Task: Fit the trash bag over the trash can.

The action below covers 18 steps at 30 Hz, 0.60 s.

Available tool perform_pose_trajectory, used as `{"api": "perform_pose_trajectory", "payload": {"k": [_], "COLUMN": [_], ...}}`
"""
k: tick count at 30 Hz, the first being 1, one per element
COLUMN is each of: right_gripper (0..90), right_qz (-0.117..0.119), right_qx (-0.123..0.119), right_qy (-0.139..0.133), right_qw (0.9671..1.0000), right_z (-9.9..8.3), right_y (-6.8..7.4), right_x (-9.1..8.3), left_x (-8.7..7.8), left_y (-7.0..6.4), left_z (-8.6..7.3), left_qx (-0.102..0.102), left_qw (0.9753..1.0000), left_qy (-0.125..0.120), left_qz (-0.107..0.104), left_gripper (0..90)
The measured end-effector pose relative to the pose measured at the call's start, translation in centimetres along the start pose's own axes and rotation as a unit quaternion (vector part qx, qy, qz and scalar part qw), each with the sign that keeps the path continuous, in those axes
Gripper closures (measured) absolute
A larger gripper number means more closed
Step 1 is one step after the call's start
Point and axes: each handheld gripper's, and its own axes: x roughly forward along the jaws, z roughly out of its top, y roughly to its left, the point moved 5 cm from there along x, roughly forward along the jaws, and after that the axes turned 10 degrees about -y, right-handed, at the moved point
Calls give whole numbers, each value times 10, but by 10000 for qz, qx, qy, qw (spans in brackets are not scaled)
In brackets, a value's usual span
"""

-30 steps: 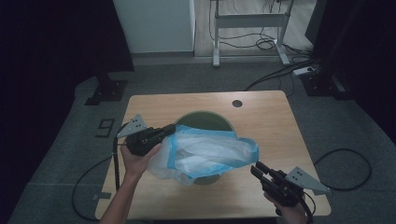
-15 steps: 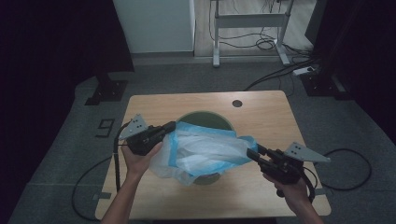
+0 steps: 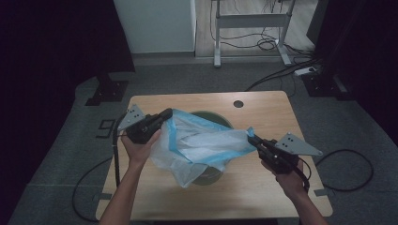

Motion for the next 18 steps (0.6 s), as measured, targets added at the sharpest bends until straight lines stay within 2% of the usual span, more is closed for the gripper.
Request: {"api": "perform_pose_trajectory", "payload": {"k": [5, 11, 13, 18], "right_gripper": [867, 867, 867, 867], "right_qz": [-29, -37, -117, -345], "right_qx": [-104, -293, -412, -239], "right_qy": [-219, -366, -355, -195], "right_qw": [9997, 9989, 9985, 9989], "right_z": [20, 35, 36, 25], "right_y": [-6, -9, -12, -34], "right_x": [5, 17, 24, 38], "left_x": [-1, -4, -3, -4], "left_y": [15, 28, 33, 44], "left_z": [8, 20, 23, 22], "left_qx": [-174, -57, -14, -64], "left_qw": [9995, 9987, 9981, 9970], "left_qy": [-210, -359, -392, -418], "left_qz": [134, 362, 473, 649], "left_gripper": [900, 900, 900, 900]}}
